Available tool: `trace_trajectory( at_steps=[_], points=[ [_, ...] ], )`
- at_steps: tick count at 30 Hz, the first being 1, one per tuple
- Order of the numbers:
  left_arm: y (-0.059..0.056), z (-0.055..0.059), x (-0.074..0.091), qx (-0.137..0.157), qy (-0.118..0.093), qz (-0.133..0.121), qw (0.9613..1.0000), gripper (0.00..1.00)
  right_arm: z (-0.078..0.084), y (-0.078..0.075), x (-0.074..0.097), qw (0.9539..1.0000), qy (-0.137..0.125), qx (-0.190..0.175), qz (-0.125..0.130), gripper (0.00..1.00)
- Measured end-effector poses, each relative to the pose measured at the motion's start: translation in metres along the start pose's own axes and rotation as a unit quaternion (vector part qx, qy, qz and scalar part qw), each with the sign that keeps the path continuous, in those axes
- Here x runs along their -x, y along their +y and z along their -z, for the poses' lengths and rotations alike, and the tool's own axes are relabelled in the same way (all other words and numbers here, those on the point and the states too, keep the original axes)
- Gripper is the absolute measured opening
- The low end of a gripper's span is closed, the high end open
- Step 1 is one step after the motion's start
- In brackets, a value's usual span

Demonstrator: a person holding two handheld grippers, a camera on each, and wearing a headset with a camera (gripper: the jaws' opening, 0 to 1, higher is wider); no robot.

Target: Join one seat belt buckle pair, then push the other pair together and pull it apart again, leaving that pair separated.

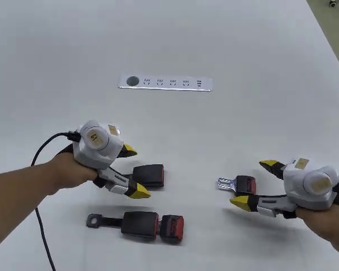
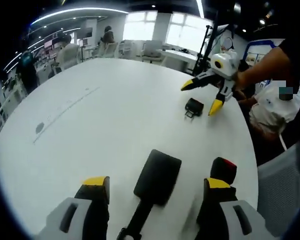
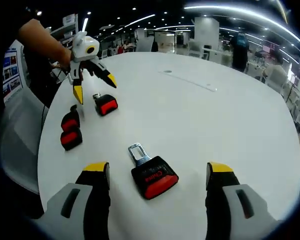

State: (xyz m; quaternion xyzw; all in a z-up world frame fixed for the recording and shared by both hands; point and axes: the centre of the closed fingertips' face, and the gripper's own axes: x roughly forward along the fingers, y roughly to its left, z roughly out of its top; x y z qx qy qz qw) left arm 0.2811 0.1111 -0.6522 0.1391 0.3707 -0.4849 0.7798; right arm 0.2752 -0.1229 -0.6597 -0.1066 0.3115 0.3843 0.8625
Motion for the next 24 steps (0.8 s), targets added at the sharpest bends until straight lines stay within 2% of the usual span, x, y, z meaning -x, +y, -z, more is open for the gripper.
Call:
trace_trajectory(
  at_steps=[1, 3, 5, 7, 9, 12, 14, 15, 17, 19, 20, 22, 24],
  points=[
    [0.003, 0.0, 0.001, -0.001, -0.011, -0.011, 0.9999, 0.82, -0.001, 0.003, 0.002, 1.0, -0.004, -0.005, 0.006, 0.8],
    [0.003, -0.002, 0.006, 0.016, -0.023, -0.023, 0.9993, 0.88, 0.0, 0.001, 0.003, 0.9998, -0.006, -0.008, 0.019, 0.82],
    [0.005, -0.004, 0.013, 0.035, -0.037, -0.044, 0.9977, 0.91, -0.005, -0.001, 0.008, 0.9987, -0.018, -0.017, 0.043, 0.82],
    [0.006, -0.005, 0.019, 0.069, -0.055, -0.058, 0.9944, 0.93, -0.009, 0.0, 0.011, 0.9976, -0.028, -0.023, 0.059, 0.85],
    [0.006, -0.007, 0.027, 0.081, -0.069, -0.072, 0.9917, 0.97, -0.013, 0.002, 0.014, 0.9963, -0.034, -0.024, 0.075, 0.87],
    [0.006, -0.005, 0.038, 0.091, -0.077, -0.094, 0.9883, 1.0, -0.016, 0.005, 0.016, 0.9943, -0.046, -0.033, 0.09, 0.9],
    [0.001, -0.008, 0.048, 0.103, -0.094, -0.11, 0.9841, 1.0, -0.019, 0.01, 0.02, 0.9929, -0.05, -0.037, 0.101, 0.91],
    [0.0, -0.009, 0.053, 0.116, -0.106, -0.118, 0.9805, 1.0, -0.021, 0.013, 0.022, 0.9921, -0.054, -0.037, 0.107, 0.91],
    [0.001, -0.007, 0.059, 0.118, -0.117, -0.131, 0.9774, 1.0, -0.024, 0.018, 0.025, 0.9913, -0.06, -0.038, 0.11, 0.92],
    [-0.006, -0.006, 0.065, 0.122, -0.121, -0.134, 0.9759, 1.0, -0.025, 0.02, 0.026, 0.9907, -0.063, -0.037, 0.115, 0.92],
    [-0.01, -0.004, 0.068, 0.125, -0.122, -0.135, 0.9752, 1.0, -0.026, 0.027, 0.027, 0.9904, -0.066, -0.037, 0.116, 0.92],
    [-0.007, 0.002, 0.076, 0.129, -0.126, -0.144, 0.973, 1.0, -0.028, 0.033, 0.03, 0.9898, -0.071, -0.035, 0.118, 0.92],
    [-0.012, 0.003, 0.081, 0.134, -0.135, -0.15, 0.9702, 1.0, -0.029, 0.04, 0.032, 0.9895, -0.074, -0.034, 0.119, 0.93]
  ],
)
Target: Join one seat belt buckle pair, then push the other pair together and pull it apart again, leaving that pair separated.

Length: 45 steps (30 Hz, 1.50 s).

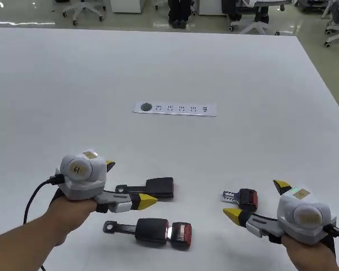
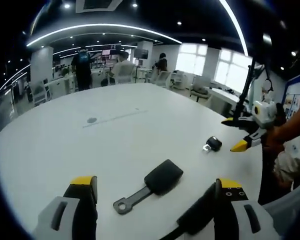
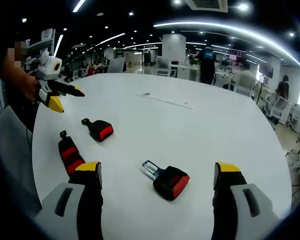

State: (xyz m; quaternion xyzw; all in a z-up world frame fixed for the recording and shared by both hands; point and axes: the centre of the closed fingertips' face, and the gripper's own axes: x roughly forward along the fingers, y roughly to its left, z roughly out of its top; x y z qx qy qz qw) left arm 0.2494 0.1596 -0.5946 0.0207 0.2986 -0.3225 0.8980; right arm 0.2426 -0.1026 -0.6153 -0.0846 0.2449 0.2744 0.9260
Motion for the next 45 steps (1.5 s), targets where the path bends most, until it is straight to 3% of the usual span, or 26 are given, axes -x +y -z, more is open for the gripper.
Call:
trace_trajectory(
  at_steps=[4, 8, 10, 13, 21, 29, 33, 45],
  points=[
    [-0.002, 0.001, 0.015, 0.01, -0.021, -0.01, 0.9997, 1.0, -0.002, 0.013, 0.011, 1.0, -0.006, -0.003, 0.002, 0.93],
    [-0.004, 0.007, 0.029, 0.007, -0.021, -0.015, 0.9997, 1.0, -0.002, 0.025, 0.02, 0.9999, -0.01, -0.002, 0.004, 0.94],
    [-0.01, 0.007, 0.038, 0.015, -0.031, -0.015, 0.9993, 1.0, -0.002, 0.029, 0.024, 0.9998, -0.015, 0.0, 0.01, 0.94],
    [-0.013, 0.012, 0.049, 0.005, -0.031, -0.018, 0.9993, 1.0, -0.003, 0.041, 0.031, 0.9997, -0.02, -0.003, 0.011, 0.95],
    [-0.013, 0.029, 0.082, 0.017, -0.044, -0.021, 0.9987, 1.0, -0.001, 0.064, 0.049, 0.9996, -0.027, 0.005, 0.012, 0.96],
    [-0.012, 0.042, 0.109, 0.021, -0.056, -0.016, 0.9981, 1.0, 0.005, 0.076, 0.065, 0.9991, -0.037, -0.002, 0.019, 0.99],
    [-0.019, 0.049, 0.119, 0.015, -0.053, -0.012, 0.9984, 1.0, 0.007, 0.081, 0.07, 0.9991, -0.039, -0.003, 0.018, 0.99],
    [-0.024, 0.049, 0.14, 0.017, -0.071, -0.007, 0.9973, 1.0, 0.014, 0.081, 0.084, 0.9986, -0.043, -0.01, 0.028, 0.99]
  ],
)
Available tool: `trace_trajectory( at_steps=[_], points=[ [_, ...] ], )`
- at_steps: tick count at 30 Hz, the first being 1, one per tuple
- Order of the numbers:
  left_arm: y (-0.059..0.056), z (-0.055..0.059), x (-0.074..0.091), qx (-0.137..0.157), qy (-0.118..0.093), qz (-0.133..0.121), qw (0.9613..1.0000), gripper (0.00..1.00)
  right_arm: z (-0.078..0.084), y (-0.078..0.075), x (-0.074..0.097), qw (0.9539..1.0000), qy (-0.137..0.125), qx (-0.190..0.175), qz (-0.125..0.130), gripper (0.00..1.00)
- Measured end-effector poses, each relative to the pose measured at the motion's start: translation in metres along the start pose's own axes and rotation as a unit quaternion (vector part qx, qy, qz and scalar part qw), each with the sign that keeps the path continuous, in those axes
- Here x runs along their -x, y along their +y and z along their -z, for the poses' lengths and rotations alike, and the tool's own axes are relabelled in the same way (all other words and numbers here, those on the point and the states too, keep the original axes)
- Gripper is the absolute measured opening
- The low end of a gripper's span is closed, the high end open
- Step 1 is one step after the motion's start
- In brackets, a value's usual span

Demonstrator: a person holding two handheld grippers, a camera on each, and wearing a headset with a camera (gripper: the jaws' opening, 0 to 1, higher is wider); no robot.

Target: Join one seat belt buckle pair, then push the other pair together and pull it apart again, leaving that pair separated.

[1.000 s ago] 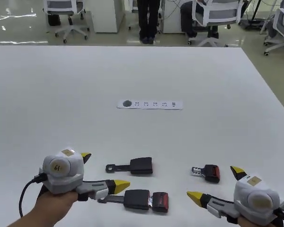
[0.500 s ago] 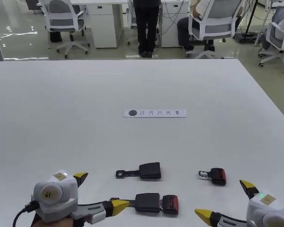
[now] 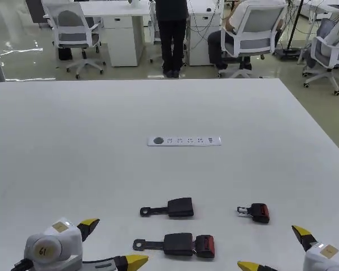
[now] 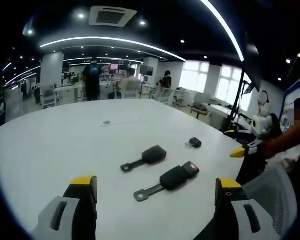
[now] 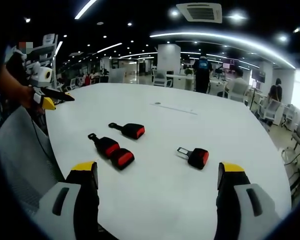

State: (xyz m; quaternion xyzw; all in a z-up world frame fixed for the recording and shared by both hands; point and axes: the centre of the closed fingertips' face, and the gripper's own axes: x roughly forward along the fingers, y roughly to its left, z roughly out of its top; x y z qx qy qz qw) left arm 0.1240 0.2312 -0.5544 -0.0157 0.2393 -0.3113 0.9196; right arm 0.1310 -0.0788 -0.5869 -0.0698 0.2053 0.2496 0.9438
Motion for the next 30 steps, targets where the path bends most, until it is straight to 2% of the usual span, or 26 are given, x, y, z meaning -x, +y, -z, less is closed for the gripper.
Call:
trace_trajectory(
  at_steps=[9, 30],
  points=[
    [0.003, 0.002, 0.005, 0.009, -0.008, -0.004, 0.9999, 1.0, 0.004, -0.002, 0.007, 1.0, 0.002, -0.003, 0.005, 0.99],
    [0.002, 0.0, 0.01, 0.006, -0.007, -0.005, 0.9999, 1.0, 0.007, -0.002, 0.016, 0.9999, 0.006, -0.01, 0.01, 0.99]
  ],
)
